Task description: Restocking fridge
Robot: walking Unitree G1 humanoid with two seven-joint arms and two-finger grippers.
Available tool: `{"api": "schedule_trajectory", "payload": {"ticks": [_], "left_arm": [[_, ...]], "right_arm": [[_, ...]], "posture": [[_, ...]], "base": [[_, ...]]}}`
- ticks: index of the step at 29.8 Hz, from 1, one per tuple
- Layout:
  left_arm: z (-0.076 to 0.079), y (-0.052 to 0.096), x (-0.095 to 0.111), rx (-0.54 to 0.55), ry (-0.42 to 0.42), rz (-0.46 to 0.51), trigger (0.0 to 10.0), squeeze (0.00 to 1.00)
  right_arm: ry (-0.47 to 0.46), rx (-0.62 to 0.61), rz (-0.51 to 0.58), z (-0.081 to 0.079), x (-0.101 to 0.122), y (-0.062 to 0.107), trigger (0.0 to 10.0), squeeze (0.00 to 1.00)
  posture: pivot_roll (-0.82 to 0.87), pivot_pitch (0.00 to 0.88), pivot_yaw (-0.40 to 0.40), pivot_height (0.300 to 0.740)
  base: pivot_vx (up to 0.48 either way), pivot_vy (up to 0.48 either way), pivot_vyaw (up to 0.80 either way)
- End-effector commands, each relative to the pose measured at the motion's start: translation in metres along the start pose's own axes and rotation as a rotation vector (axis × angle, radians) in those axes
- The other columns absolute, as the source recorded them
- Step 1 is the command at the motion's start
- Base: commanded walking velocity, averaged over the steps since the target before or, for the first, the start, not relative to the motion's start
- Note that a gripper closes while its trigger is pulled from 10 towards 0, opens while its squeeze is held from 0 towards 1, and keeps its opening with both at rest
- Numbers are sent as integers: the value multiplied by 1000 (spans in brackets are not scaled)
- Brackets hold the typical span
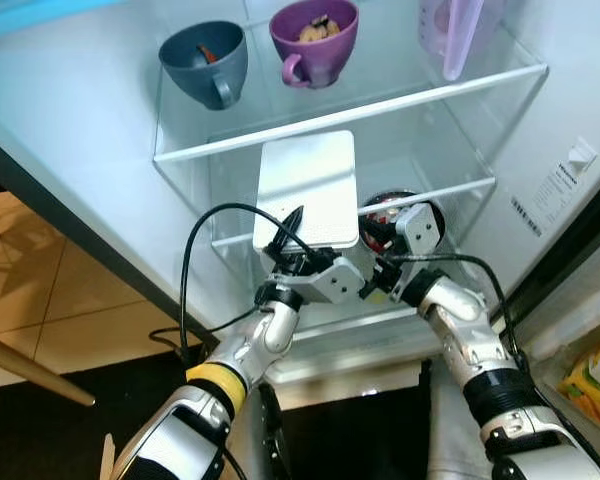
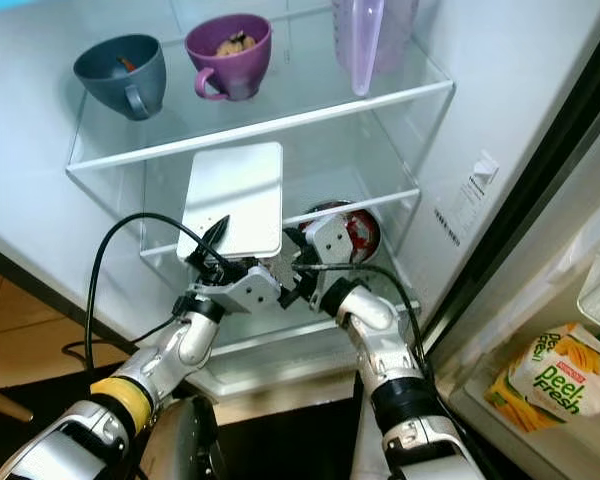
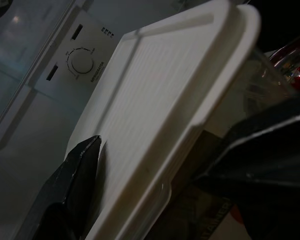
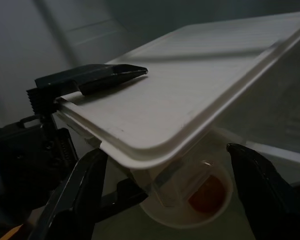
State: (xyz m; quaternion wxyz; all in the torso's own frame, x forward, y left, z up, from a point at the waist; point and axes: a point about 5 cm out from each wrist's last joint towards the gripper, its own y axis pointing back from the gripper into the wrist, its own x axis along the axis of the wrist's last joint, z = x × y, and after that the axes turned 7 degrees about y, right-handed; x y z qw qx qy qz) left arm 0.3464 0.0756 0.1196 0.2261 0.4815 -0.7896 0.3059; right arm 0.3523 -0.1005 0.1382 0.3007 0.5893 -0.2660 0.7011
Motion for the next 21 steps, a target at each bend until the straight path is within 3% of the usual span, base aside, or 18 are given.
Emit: {"api": "schedule_trajectory", "payload": {"ticks": [1,3,12,21], "left_arm": [[19,24,-23,-106,2,-122,10000,0],[20,24,-23,-107,2,-121,10000,0],[21,24,-22,-114,2,-115,10000,0],[21,24,-20,-118,1,-106,10000,0]], "right_arm": [[-1,-48,5,2,1,-3,10000,0],[15,-119,-1,10,4,-6,10000,0],[60,-223,-9,19,13,-16,10000,0],[38,-251,2,19,19,-26,10000,0]], "posture": [[-79,327,148,530],[-76,328,147,530],[-72,330,146,530],[-65,329,145,530]], "base": [[0,0,0],[0,0,0],[0,0,0],[0,0,0]]}}
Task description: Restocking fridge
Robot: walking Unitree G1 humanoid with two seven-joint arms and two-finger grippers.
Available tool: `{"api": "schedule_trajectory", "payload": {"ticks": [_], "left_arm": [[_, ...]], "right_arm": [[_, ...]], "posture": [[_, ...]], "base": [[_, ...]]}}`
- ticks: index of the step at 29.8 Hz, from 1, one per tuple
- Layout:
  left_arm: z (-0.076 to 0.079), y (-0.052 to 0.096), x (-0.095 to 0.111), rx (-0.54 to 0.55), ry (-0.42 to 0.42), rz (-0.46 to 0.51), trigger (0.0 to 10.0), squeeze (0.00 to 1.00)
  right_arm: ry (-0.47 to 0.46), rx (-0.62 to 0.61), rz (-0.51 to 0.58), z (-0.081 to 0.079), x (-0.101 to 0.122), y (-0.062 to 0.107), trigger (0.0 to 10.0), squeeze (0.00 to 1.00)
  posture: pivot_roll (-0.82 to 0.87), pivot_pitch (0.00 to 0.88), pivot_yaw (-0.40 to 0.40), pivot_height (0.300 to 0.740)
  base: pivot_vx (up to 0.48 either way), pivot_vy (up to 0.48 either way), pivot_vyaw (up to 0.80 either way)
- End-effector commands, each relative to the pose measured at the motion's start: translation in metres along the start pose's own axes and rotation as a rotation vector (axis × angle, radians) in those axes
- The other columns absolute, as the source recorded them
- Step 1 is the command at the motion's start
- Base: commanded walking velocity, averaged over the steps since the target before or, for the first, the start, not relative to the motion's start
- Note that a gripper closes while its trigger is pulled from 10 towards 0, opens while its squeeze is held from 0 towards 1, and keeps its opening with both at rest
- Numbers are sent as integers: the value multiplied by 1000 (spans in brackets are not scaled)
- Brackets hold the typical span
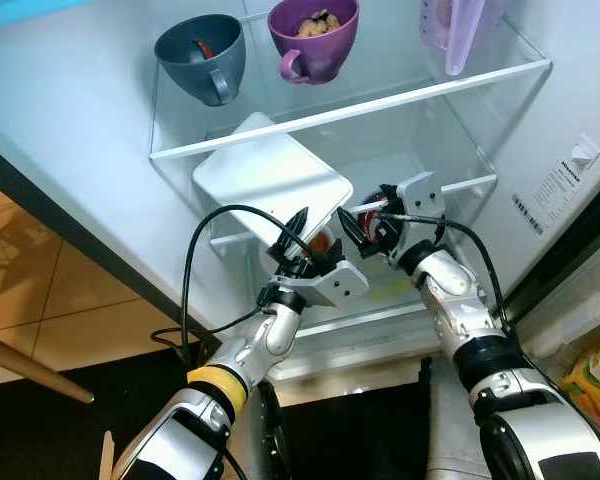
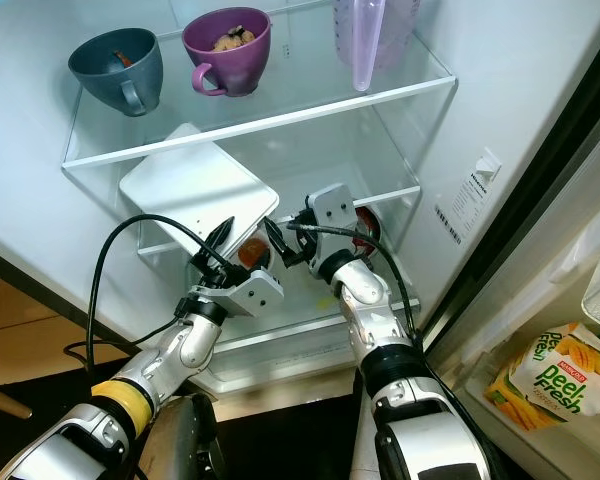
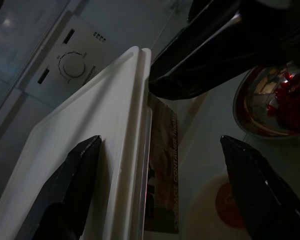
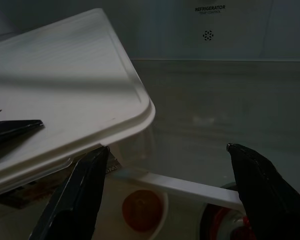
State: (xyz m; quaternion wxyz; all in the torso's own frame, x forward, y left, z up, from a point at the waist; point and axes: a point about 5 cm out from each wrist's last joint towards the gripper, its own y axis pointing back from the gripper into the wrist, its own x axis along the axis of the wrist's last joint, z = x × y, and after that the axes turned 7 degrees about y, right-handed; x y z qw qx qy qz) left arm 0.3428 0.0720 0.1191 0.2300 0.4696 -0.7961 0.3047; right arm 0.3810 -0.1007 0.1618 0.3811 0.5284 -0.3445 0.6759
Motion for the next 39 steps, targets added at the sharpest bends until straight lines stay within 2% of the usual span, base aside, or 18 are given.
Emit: {"api": "schedule_trajectory", "payload": {"ticks": [1,7,10,11,12,13,15,16,17,18,21,22,24,31,36,37,38,39], "left_arm": [[18,22,-23,-102,-6,-129,10000,0],[17,22,-25,-103,-12,-129,10000,0],[9,21,-28,-105,-50,-124,10000,0],[0,18,-31,-109,-95,-119,10000,0],[-1,18,-32,-109,-105,-118,10000,0],[-12,15,-35,-102,-163,-108,10000,0],[-28,10,-38,-83,-218,-104,10000,0],[-28,10,-38,-83,-218,-104,10000,0],[-39,7,-40,-78,-264,-99,10000,0],[-39,7,-40,-78,-264,-99,10000,0],[-62,0,-42,-83,-392,-75,10000,0],[-62,0,-42,-83,-392,-75,10000,0],[-74,-4,-41,-92,-456,-51,10000,0],[-80,-8,-40,-127,-527,-20,10000,0],[-83,-10,-39,-122,-531,-9,10000,0],[-83,-10,-37,-120,-526,3,10000,0],[-82,-10,-34,-116,-509,26,10000,0],[-82,-10,-34,-116,-509,26,10000,0]], "right_arm": [[-14,5,3,-5,0,-3,10000,0],[-28,-17,-4,0,-2,-2,10000,0],[-58,-48,-12,6,-7,2,10000,0],[-80,-64,-14,8,-9,4,10000,0],[-86,-67,-14,9,-10,5,10000,0],[-97,-75,-17,10,-12,7,10000,0],[-121,-86,-19,12,-15,9,10000,0],[-121,-86,-19,12,-15,9,10000,0],[-140,-92,-18,13,-16,10,10000,0],[-140,-92,-18,13,-16,10,10000,0],[-179,-110,-16,14,-20,13,10000,0],[-179,-110,-16,14,-20,13,10000,0],[-203,-119,-11,14,-21,13,10000,0],[-226,-118,0,10,-19,11,10000,0],[-259,-108,14,7,-18,10,10000,0],[-286,-87,29,6,-18,11,10000,0],[-359,-30,73,2,-16,12,10000,0],[-359,-30,73,2,-16,12,10000,0]], "posture": [[-65,329,145,530],[-64,325,144,530],[-68,322,143,530],[-68,322,143,530],[-70,322,143,530],[-70,322,143,530],[-70,322,143,530],[-70,322,143,530],[-69,322,145,530],[-69,322,145,530],[-65,324,147,530],[-65,324,147,530],[-63,324,150,530],[-62,319,151,530],[-64,317,152,530],[-62,315,152,530],[-60,316,152,530],[-60,316,152,530]], "base": [[0,0,0],[0,0,0],[0,0,0],[0,0,0],[0,0,0],[0,0,0],[0,0,0],[0,0,0],[0,0,0],[0,0,0],[0,0,0],[0,0,0],[0,0,0],[0,0,0],[0,0,0],[0,0,0],[0,0,0],[0,0,0]]}}
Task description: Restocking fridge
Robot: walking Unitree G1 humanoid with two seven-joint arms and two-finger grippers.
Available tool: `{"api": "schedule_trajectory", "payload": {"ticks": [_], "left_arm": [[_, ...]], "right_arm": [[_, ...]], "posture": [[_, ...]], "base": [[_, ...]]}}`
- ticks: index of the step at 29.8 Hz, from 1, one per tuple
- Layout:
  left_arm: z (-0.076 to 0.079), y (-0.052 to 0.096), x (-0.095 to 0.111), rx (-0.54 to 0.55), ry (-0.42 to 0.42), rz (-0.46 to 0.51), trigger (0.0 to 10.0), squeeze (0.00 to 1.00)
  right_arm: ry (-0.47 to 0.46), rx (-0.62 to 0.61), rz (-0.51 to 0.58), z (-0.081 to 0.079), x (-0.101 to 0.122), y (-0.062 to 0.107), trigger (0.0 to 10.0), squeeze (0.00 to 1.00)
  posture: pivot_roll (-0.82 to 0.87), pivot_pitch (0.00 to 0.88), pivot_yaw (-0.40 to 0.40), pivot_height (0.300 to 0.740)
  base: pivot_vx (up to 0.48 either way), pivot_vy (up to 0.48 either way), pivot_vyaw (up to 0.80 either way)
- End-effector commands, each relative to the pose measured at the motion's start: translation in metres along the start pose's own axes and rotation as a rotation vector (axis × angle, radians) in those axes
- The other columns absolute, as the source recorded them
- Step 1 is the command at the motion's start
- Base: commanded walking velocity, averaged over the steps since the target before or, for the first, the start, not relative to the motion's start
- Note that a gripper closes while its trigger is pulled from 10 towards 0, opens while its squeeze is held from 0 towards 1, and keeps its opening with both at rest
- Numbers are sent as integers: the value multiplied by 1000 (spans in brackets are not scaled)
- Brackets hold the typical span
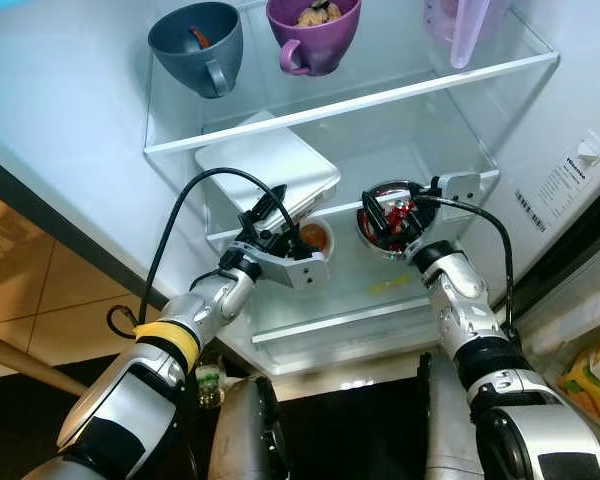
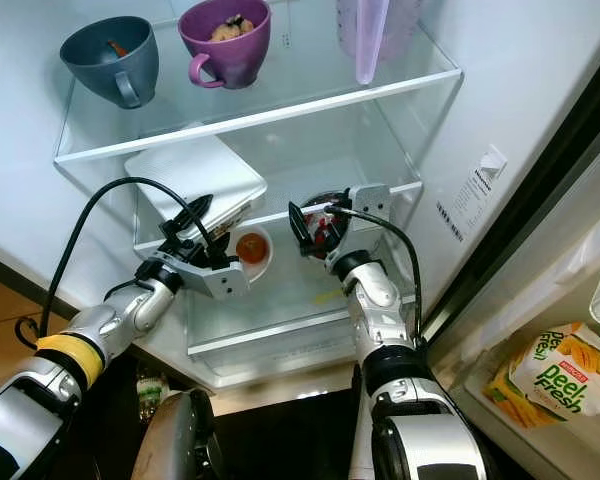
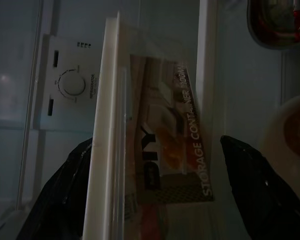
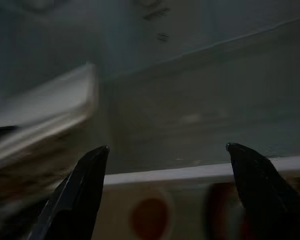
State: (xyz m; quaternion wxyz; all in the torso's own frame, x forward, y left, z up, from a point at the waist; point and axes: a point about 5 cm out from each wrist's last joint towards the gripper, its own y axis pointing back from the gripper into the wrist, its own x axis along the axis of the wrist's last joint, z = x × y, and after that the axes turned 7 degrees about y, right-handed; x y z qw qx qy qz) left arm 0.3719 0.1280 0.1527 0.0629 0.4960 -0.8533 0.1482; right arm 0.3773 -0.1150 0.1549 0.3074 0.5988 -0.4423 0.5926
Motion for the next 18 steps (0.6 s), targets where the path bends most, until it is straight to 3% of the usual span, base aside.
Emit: {"api": "schedule_trajectory", "payload": {"ticks": [1,5,18], "left_arm": [[-10,6,-14,-3,-44,-12,10000,0],[-15,6,-5,17,-12,52,10000,0],[-22,3,28,45,51,233,10000,0]], "right_arm": [[-68,37,-15,-6,-9,3,10000,0],[-148,169,32,-16,-6,8,10000,0],[-199,246,46,-24,-6,10,10000,0]], "posture": [[-60,316,152,530],[-57,313,153,530],[-45,301,155,530]], "base": [[0,0,0],[0,0,0],[0,0,0]]}}
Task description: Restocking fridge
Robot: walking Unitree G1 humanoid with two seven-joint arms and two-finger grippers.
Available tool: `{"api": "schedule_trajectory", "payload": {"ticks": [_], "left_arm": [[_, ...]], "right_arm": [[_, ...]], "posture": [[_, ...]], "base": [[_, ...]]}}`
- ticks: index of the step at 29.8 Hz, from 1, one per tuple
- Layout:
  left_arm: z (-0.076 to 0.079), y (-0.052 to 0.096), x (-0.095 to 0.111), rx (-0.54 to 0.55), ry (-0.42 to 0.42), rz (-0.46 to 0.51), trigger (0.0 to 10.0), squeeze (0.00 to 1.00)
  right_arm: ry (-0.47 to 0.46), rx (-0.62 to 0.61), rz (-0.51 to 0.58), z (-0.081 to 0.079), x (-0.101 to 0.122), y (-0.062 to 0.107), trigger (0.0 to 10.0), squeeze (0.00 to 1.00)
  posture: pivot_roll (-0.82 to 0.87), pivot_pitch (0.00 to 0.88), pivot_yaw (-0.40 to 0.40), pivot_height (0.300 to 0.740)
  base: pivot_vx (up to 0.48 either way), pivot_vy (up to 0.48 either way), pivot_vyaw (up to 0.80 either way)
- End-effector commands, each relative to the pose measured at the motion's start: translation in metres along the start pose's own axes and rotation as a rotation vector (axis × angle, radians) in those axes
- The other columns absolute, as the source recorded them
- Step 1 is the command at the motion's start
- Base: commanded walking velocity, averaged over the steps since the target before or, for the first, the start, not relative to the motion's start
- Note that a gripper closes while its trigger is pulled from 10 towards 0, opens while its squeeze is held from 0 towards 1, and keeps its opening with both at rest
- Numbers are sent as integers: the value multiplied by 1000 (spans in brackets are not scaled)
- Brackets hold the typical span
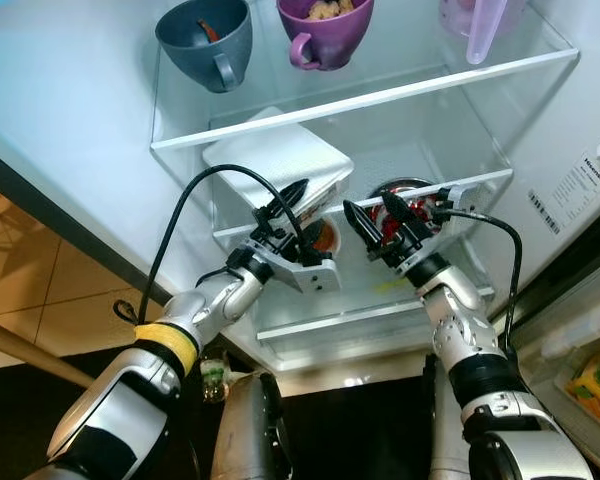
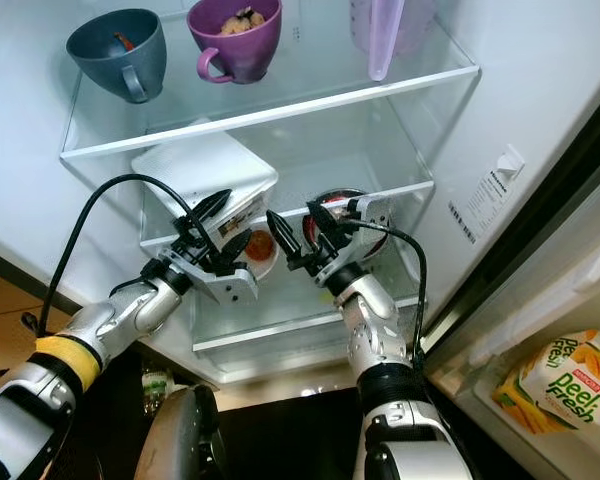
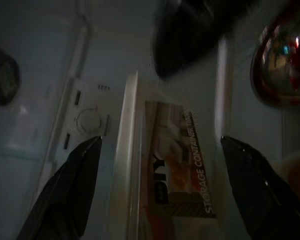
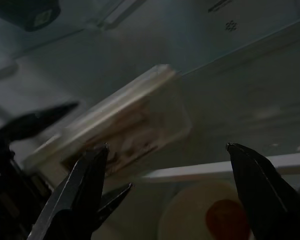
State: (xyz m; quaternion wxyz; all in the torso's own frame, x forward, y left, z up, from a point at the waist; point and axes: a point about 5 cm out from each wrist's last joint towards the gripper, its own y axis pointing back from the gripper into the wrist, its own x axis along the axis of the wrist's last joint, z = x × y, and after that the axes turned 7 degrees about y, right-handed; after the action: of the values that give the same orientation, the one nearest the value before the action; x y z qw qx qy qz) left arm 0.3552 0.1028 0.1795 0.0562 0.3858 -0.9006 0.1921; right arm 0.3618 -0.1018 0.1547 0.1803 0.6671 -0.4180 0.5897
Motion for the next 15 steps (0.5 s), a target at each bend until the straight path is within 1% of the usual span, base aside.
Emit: {"api": "schedule_trajectory", "payload": {"ticks": [1,4,9,10,13,14,15], "left_arm": [[-8,5,-2,-4,-6,9,10000,0],[-9,5,-1,-1,-7,14,10000,0],[-16,5,-3,2,-7,16,10000,0],[-17,6,0,3,6,24,10000,0],[-22,6,9,6,99,56,10000,0],[-23,5,13,11,142,66,10000,0],[-26,4,20,34,217,79,10000,0]], "right_arm": [[-23,30,-19,-6,-6,1,10000,0],[-23,32,-22,-6,-7,1,10000,0],[-28,40,-28,-7,-8,1,10000,0],[-29,44,-32,-7,-9,2,10000,0],[-23,52,-48,-6,-10,4,10000,0],[-22,53,-49,-6,-10,4,10000,0],[-20,56,-49,-5,-9,5,10000,0]], "posture": [[-42,299,154,530],[-42,299,154,530],[-39,295,154,530],[-39,294,155,530],[-38,292,153,530],[-38,292,152,530],[-37,290,152,530]], "base": [[0,0,0],[0,0,0],[0,0,0],[0,0,0],[0,0,0],[0,0,0],[0,0,0]]}}
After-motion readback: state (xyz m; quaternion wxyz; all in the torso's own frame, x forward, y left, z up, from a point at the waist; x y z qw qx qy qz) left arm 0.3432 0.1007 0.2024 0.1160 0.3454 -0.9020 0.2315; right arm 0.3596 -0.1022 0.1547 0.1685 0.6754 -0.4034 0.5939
